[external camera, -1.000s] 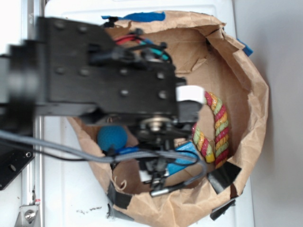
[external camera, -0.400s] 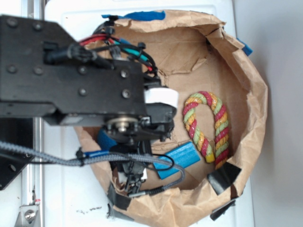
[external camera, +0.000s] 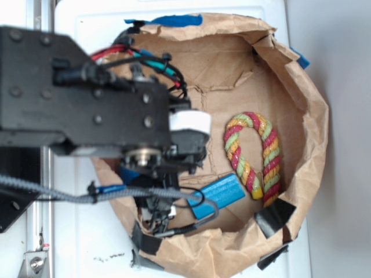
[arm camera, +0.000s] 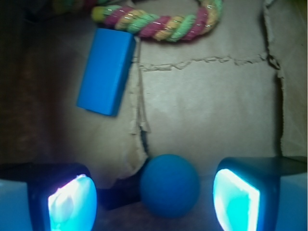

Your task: Grab the blue ball.

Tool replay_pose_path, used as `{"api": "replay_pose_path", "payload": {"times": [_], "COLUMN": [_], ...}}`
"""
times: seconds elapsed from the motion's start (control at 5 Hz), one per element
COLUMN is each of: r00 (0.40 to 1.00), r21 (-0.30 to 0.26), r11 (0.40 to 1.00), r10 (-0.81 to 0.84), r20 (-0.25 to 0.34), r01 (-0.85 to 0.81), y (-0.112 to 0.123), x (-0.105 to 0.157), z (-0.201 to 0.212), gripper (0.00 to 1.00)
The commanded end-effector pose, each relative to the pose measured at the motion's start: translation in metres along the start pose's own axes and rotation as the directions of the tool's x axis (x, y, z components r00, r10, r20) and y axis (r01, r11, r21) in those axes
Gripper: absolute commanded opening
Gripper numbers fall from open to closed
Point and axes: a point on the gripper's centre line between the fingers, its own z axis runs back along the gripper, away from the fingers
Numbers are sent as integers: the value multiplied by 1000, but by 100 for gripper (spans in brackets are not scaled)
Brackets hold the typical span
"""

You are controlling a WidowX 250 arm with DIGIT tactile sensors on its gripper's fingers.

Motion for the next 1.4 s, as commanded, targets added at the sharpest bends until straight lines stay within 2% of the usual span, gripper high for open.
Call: {"api": "replay_pose_path", "payload": {"times": [0.0, 0.2, 0.6, 1.2], "r00": [1000, 999, 998, 998], "r21": [48, 30, -50, -25], "r11": [999, 1000, 997, 998], "r10": [-6, 8, 58, 58], "r20": [-15, -40, -38, -34], "r01": [7, -6, -60, -59], "y": [-6, -3, 9, -1], "x": [1, -2, -10, -6], "z": [-15, -23, -38, -51], "gripper": [100, 100, 100, 100]}}
